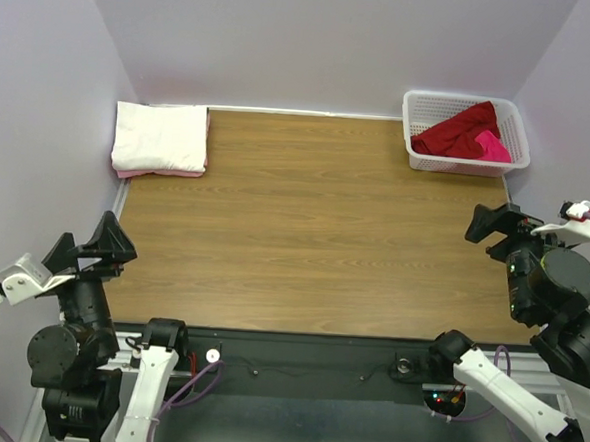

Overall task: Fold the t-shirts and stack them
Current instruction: Neatly place the folded tshirt to the corner

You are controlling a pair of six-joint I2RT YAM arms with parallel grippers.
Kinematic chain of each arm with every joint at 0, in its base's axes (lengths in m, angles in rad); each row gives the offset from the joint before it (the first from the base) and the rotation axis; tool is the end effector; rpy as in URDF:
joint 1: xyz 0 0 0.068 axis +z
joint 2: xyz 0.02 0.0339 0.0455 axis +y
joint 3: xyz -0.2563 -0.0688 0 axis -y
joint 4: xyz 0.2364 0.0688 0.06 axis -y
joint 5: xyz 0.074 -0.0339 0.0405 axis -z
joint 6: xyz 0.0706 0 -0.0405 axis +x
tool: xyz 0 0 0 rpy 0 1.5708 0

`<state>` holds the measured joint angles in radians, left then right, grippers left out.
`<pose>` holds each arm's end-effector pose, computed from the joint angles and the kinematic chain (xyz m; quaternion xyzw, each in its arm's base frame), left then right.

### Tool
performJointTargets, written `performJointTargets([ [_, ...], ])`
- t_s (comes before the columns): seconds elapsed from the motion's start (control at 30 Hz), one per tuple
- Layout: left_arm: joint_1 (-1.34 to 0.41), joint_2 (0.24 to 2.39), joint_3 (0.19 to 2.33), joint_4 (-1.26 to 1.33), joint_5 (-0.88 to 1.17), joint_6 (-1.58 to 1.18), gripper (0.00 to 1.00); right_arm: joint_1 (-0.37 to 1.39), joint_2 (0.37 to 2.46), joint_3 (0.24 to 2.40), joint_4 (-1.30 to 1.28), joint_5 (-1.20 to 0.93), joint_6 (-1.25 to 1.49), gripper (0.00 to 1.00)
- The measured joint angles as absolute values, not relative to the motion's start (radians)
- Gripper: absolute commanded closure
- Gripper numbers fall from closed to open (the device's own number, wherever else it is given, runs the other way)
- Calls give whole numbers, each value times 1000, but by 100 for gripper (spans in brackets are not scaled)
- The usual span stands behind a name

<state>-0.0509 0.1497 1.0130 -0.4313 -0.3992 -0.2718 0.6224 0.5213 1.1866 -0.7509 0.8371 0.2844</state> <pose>0.0023 0.0274 0.4286 -0.2242 0.5068 -0.0271 0.8320 0.0854 -0.0032 0.4239 0.1577 0.7098 0.0015 0.6866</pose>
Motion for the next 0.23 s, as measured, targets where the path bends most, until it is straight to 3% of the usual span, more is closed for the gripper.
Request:
performJointTargets([
  [0.23,-51,149,976,-374,-397,-271,1,622,529,1176,-729,828,280,0],
])
